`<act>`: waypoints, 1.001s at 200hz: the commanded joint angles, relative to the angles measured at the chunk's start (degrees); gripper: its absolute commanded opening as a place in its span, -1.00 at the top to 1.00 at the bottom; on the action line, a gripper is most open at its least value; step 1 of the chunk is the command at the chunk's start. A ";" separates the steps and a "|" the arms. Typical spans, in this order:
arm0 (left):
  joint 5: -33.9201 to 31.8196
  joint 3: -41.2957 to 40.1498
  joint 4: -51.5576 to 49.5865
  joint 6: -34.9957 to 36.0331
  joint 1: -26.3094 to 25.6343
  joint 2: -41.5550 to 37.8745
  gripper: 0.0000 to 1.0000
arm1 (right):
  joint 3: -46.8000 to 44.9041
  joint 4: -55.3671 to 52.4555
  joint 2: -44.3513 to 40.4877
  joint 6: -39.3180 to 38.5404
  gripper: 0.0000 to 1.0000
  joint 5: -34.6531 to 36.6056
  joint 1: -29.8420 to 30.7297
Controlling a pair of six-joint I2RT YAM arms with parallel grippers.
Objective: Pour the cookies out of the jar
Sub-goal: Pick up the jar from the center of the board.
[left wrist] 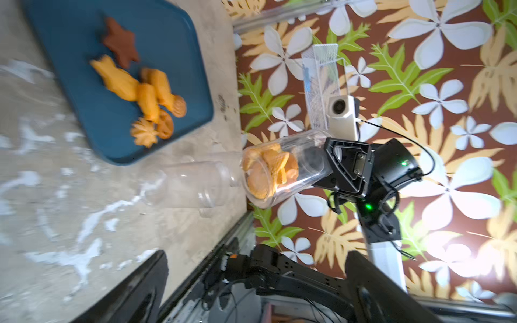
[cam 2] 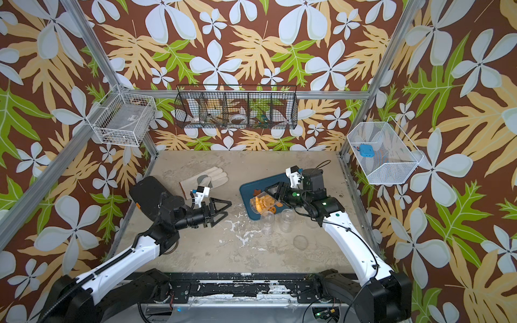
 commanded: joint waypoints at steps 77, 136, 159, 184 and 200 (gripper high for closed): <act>4.50 7.50 21.73 -8.61 -2.29 7.86 -0.99 | 7.43 13.51 2.77 13.51 -0.24 -11.97 0.10; 3.62 11.06 21.20 -7.52 -3.25 9.86 -1.00 | 9.20 17.69 4.73 16.55 -0.25 -13.30 3.50; 3.36 11.24 23.11 -8.47 -3.50 10.23 -0.99 | 8.47 17.55 4.82 16.19 -0.25 -13.20 4.40; 3.30 11.77 24.54 -9.51 -4.28 11.03 -0.98 | 7.11 17.64 4.55 15.91 -0.25 -13.22 4.66; 2.69 11.86 25.79 -10.03 -5.07 11.59 -0.94 | 6.62 18.07 4.49 15.99 -0.25 -13.22 4.82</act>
